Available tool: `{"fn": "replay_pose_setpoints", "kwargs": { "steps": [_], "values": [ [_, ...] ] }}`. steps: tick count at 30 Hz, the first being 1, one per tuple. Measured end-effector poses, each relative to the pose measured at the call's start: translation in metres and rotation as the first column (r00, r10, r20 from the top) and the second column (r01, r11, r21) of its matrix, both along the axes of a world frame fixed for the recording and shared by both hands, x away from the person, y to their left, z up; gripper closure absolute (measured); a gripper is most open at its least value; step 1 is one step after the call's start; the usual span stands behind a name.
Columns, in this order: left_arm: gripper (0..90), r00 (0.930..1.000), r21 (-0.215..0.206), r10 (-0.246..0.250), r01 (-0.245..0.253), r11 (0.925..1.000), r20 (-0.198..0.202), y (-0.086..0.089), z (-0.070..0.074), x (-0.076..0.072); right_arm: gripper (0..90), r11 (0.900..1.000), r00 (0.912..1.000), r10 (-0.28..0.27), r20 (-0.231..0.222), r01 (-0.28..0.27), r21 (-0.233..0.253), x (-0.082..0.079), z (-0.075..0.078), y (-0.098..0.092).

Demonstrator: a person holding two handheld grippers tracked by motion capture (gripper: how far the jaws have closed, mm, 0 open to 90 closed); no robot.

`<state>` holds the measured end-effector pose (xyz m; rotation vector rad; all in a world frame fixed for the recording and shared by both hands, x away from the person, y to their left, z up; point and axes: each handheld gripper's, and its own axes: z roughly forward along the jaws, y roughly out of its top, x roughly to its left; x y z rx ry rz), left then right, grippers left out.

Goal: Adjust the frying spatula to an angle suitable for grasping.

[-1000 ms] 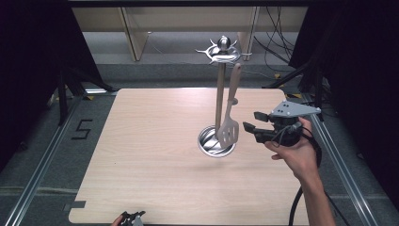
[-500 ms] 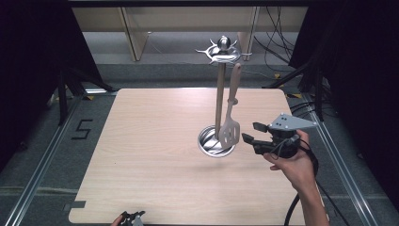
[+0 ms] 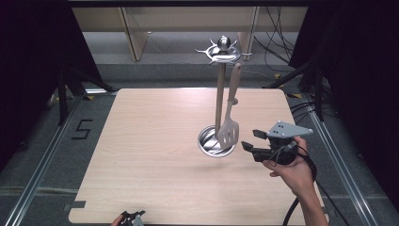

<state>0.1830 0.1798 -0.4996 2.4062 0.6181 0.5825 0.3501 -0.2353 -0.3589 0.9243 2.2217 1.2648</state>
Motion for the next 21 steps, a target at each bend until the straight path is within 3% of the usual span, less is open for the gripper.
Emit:
{"fn": "replay_pose_setpoints", "kwargs": {
  "steps": [8, 11, 15, 19, 20, 21],
  "values": [
    [18.9, 0.9999, 0.011, 0.013, -0.013, 0.9998, 0.01, -0.002, -0.001, 0.001, 38.6, 1.0, 0.9994, 0.012, -0.033, -0.012, -0.012, -0.006, -0.013, -0.007],
    [18.9, 0.9999, 0.008, 0.015, -0.015, 0.9999, 0.005, -0.001, -0.001, 0.0, 38.5, 1.0, 0.9997, 0.007, -0.023, -0.008, -0.021, -0.005, -0.018, -0.009],
    [18.9, 0.9998, 0.005, 0.019, -0.019, 0.9998, 0.009, 0.0, 0.0, 0.0, 37.9, 0.999, 0.998, 0.0, -0.064, -0.002, -0.035, -0.007, -0.028, -0.012],
    [18.8, 0.9999, -0.003, 0.012, -0.012, 0.9999, 0.003, -0.001, 0.001, -0.001, 37.2, 0.999, 0.9976, -0.005, -0.069, 0.002, -0.037, -0.008, -0.034, -0.013],
    [18.9, 1.0, -0.008, 0.001, -0.002, 1.0, -0.007, -0.001, 0.0, -0.001, 36.7, 0.999, 0.9947, -0.005, -0.103, 0.002, -0.033, -0.011, -0.037, -0.012],
    [18.9, 1.0, -0.004, 0.002, -0.002, 1.0, -0.001, -0.001, 0.0, -0.001, 36.4, 0.999, 0.9966, -0.001, -0.082, -0.002, -0.039, -0.011, -0.039, -0.012]
  ]
}}
